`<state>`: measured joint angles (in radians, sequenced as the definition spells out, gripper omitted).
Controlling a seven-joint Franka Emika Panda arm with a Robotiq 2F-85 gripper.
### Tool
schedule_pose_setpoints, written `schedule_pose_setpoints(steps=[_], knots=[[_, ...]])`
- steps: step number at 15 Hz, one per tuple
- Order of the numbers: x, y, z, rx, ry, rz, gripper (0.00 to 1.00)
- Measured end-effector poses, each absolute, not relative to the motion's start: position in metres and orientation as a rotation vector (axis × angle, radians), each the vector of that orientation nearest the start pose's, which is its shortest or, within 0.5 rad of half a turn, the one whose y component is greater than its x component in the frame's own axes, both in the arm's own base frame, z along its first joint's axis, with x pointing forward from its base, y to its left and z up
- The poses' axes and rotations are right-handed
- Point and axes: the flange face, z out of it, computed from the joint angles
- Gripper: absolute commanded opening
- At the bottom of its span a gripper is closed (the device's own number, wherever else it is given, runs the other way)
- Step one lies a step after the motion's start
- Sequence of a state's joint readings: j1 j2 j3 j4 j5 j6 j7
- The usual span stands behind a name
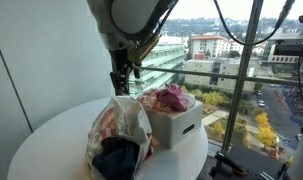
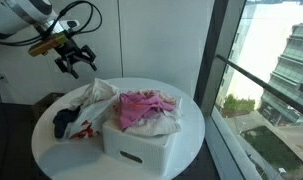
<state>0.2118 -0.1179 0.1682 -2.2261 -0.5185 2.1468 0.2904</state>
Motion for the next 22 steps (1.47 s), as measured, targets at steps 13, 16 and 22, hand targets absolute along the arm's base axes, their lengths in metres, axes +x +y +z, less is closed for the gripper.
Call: schedule_pose_setpoints(steps=[13,16,22], knots=[[0.453,0.022,0.395,-3.417,0.111,-0.356,1.0],[0.448,0.001,0.384,-3.395,0.238,-0.346,1.0],[0.453,-0.039,0.375,-3.375,0.418,-0.389,1.0]])
